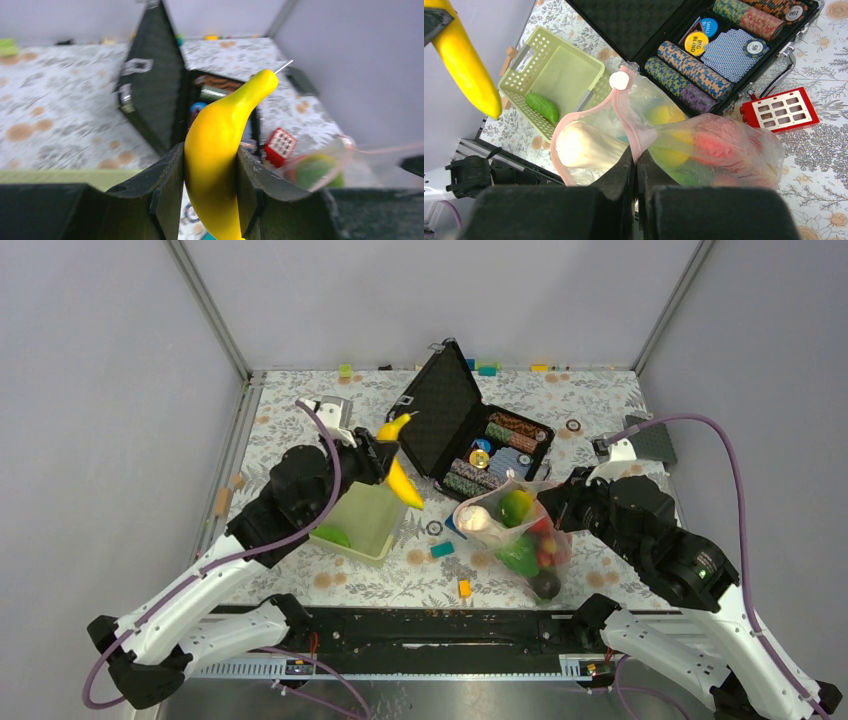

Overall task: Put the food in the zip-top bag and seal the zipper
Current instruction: Place the fake fruit in the zipper food storage bag.

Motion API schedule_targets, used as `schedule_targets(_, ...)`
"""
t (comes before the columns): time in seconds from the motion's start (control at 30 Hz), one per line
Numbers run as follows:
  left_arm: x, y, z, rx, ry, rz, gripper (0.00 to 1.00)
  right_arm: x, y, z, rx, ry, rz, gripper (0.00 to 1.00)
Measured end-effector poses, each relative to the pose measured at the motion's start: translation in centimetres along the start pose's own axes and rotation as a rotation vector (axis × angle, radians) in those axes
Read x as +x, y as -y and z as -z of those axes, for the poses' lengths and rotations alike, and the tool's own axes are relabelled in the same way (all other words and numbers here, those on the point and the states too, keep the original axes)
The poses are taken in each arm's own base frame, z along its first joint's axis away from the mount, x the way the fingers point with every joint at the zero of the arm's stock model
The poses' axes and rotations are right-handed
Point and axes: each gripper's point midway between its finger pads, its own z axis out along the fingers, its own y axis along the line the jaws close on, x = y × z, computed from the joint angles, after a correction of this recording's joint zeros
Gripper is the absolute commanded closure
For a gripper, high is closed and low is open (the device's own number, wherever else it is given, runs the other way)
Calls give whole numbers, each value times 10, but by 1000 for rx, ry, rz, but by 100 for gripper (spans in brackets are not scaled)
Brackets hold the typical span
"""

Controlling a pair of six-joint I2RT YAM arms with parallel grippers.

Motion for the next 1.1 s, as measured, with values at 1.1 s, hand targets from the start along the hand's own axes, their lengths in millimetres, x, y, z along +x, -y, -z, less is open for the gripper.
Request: schedule_targets(1.1, 11, 195, -19, 172, 364, 41, 100, -4, -8, 13, -59, 68, -193, 100)
